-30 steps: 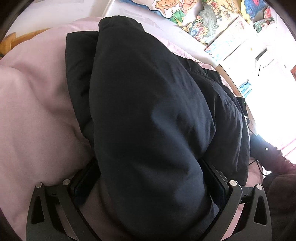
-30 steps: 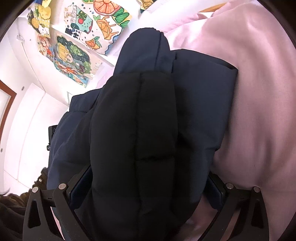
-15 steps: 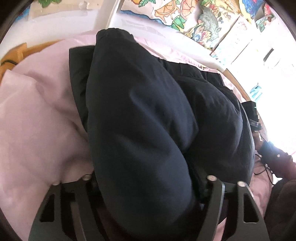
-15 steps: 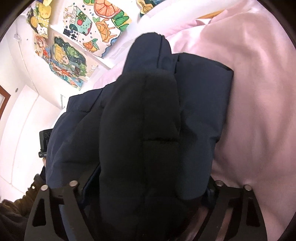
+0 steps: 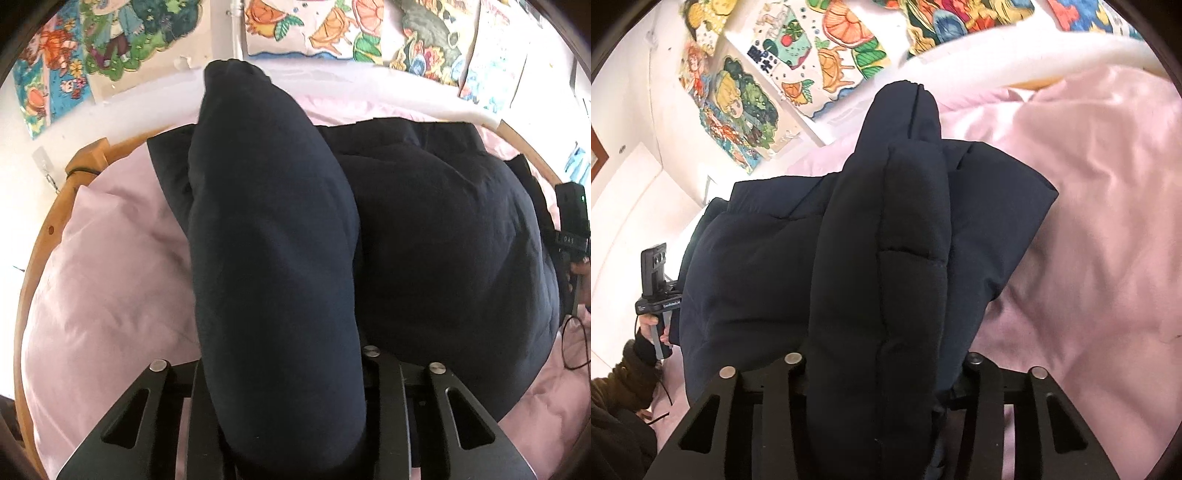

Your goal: Fold large clothes

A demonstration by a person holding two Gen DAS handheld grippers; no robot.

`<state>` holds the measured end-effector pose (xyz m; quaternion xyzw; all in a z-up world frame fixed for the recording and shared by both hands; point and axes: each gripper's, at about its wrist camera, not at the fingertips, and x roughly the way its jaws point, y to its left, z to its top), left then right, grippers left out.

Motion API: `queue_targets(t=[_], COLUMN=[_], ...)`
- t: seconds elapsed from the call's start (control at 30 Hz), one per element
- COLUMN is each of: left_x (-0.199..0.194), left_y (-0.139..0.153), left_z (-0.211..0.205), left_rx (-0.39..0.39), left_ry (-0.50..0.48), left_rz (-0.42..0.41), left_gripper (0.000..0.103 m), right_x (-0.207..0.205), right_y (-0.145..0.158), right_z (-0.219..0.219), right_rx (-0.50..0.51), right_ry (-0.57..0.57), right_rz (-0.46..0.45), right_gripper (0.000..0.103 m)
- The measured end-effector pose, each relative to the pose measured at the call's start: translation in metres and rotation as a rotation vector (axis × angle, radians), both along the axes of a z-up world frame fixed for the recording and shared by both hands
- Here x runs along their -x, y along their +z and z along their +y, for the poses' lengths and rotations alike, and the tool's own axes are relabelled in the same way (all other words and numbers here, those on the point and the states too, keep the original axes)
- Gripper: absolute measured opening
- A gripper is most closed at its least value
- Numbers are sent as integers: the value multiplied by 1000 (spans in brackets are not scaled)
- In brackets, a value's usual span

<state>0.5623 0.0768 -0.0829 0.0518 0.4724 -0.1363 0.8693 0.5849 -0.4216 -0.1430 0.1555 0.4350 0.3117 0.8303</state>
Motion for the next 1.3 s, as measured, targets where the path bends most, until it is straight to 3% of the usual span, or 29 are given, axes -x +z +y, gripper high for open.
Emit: queue_targets(t=[0.13, 0.23, 0.37, 0.53, 0.73, 0.83, 0.97, 1.1, 1.2, 1.3], left_x=[8, 24, 58, 114, 164, 186, 211, 232, 234, 213], left_y=[4, 6, 18, 46, 121, 156, 185, 175, 144, 101], left_z=[-4, -10, -26, -39, -58, -67, -77, -82, -74, -75], left_rx=[42, 8, 32, 49, 139, 80, 64, 70, 138, 116], left_ry=[56, 78, 144, 181, 230, 197, 193, 206, 250, 244], left_rz=[-35, -109, -209, -303, -227, -201, -131, -136, -107, -5], left_gripper=[20, 18, 17, 16, 16, 16, 16, 16, 16, 16], right_x=[10, 23, 46, 105, 192, 230, 255, 276, 282, 277], right_y=[13, 26, 44, 88, 163, 206, 244, 242, 216, 187], right_z=[-3, 1, 4, 9, 24, 27, 23, 16, 8, 14], right_rx=[-12, -9, -40, -73, -22, 0, 33, 24, -29, 30], right_ry=[-19, -24, -55, -79, -116, -134, -148, -174, -207, -213], right_rz=[-16, -59, -110, -208, -245, -205, -117, -79, -40, 13], right_gripper=[34, 32, 31, 30, 30, 30, 30, 30, 30, 30])
